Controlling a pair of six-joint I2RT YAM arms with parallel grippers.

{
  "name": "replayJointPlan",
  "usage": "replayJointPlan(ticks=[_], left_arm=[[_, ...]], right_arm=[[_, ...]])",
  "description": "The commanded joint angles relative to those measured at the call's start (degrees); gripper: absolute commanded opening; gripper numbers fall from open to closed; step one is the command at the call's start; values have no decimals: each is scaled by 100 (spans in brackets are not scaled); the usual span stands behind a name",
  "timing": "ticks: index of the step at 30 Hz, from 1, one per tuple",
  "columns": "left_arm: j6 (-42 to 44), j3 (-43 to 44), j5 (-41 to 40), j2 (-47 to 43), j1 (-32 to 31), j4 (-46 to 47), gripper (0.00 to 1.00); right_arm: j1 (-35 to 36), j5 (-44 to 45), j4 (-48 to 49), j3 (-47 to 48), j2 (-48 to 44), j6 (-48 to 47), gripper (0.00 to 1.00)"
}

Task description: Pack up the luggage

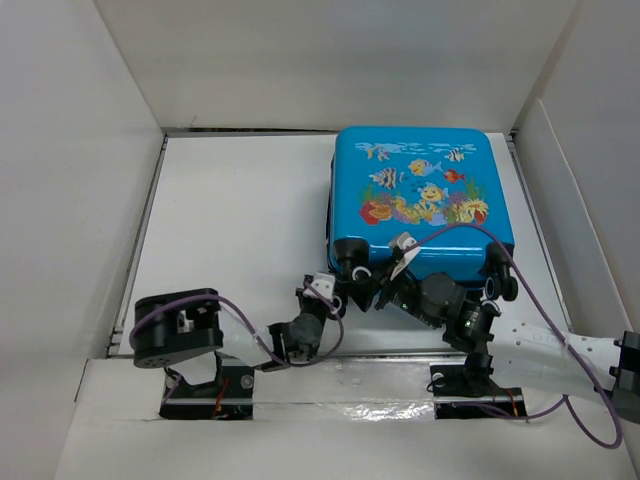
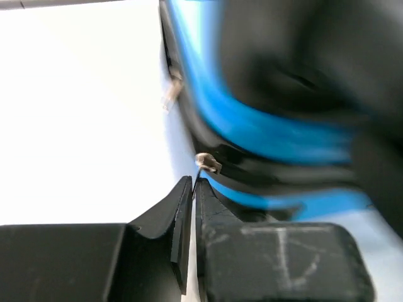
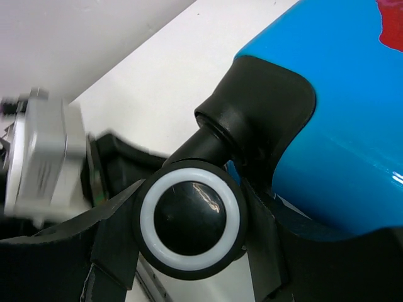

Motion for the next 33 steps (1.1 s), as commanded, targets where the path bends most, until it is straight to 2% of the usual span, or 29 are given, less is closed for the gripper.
replayJointPlan(ticks=[1,3,6,9,10,14,17,19,20,21,24,25,26,28,31,33], left_arm=[[-748,-460,-406,-904,472,1979,0],[-1381,-627,-257,-1266,804,1042,0],[-1838,-759,130,-1873,1296,292,0],[-1954,-733,560,-2199,1666,-96,0],[-2076,-690,709,-2260,1990,-202,0],[-2069,-365,1491,-2007,2625,-169,0],[-1945,-144,1938,-1874,2565,-89,0],[-1980,-232,2361,-2092,2512,-352,0],[-2050,-284,2885,-2190,2512,-492,0],[-2138,-389,3082,-2330,2512,-981,0],[-2401,-775,3952,-3120,2512,-1887,0],[-2454,-881,4154,-3635,2512,-2117,0],[-2507,-970,4347,-3876,2512,-2311,2],[-2596,-1198,4831,-4411,2512,-2768,22],[-2552,-1208,5324,-4529,2460,-3095,31],[-2490,-1173,5605,-4397,2459,-2912,32]], right_arm=[[227,-256,24,-49,-366,164,0],[227,-229,-82,-119,-523,173,0],[227,-264,-320,-181,-682,164,0],[227,-369,-636,-198,-814,173,0],[227,-439,-741,-233,-902,164,0],[280,-624,-1014,-225,-990,50,0],[280,-668,-1085,-172,-955,-11,0],[280,-598,-1094,-137,-964,-64,0],[280,-572,-1085,-120,-981,-90,0],[280,-554,-1085,-85,-999,-108,0],[280,-414,-1093,12,-1025,-134,0],[280,-326,-1137,38,-1026,-187,0],[280,-299,-1207,65,-1026,-205,0],[280,-246,-1217,100,-1017,-231,0],[280,-281,-1103,100,-912,-231,0],[280,-308,-1085,118,-833,-222,0]])
